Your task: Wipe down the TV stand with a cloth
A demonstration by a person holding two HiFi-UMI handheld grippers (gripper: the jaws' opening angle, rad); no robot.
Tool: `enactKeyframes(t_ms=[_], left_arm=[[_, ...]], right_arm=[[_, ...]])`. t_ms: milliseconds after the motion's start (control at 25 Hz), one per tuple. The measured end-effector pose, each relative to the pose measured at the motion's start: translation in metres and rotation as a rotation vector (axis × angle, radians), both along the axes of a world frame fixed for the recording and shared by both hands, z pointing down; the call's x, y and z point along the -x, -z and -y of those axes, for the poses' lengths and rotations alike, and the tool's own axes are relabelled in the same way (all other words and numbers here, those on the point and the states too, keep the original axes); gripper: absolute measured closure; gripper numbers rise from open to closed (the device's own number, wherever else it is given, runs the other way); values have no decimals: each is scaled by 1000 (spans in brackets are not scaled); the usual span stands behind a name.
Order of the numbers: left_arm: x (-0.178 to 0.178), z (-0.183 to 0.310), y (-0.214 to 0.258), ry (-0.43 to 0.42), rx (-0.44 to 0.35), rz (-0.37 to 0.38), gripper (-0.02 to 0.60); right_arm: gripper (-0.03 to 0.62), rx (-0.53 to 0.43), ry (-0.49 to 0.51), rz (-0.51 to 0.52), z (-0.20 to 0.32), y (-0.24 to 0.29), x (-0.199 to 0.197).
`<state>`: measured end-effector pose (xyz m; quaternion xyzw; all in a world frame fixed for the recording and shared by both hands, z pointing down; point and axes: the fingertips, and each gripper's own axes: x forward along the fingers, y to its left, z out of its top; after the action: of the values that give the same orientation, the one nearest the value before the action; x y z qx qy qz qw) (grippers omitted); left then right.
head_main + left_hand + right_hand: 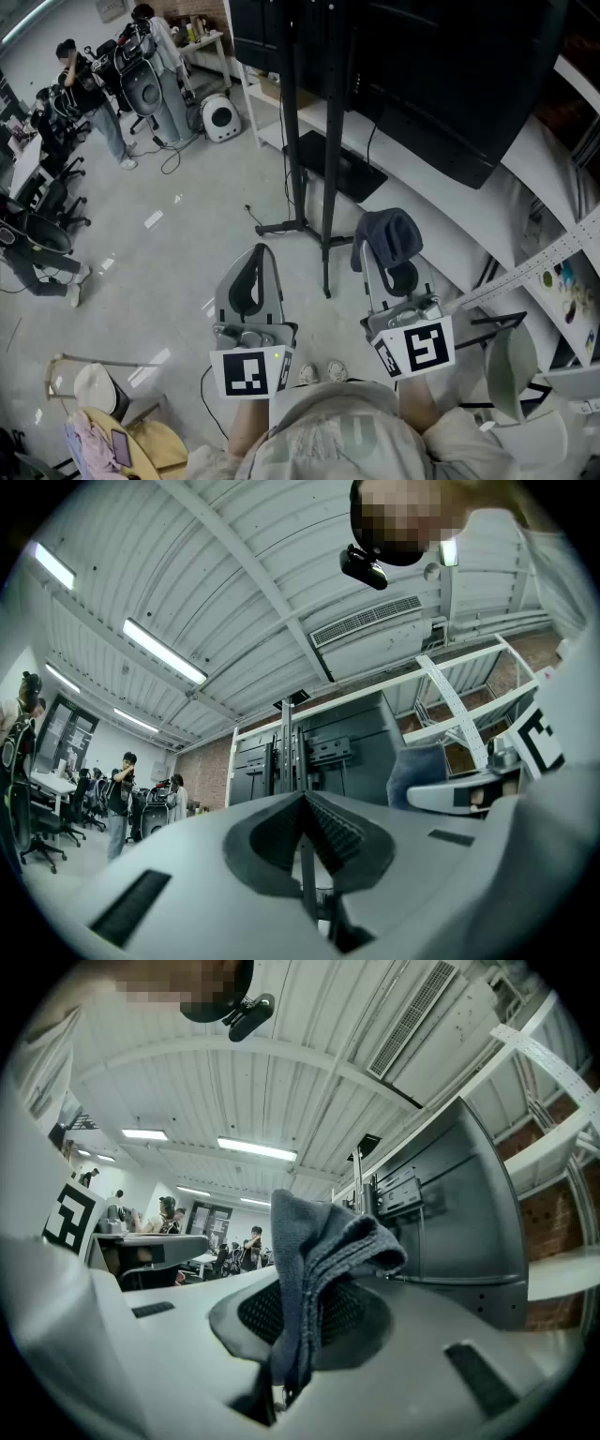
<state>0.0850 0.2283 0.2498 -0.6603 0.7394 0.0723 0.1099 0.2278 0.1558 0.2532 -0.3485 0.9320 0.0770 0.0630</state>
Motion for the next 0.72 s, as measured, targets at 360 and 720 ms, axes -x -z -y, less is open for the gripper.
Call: enactKeyframes(t_ms=[360, 720], left_arm=[[20, -5, 10, 13, -40, 17, 568], [56, -21, 3, -23, -43, 10, 568]], right_arm=[[539, -6, -22, 4, 5, 1, 9], [537, -45, -60, -4, -9, 4, 35]])
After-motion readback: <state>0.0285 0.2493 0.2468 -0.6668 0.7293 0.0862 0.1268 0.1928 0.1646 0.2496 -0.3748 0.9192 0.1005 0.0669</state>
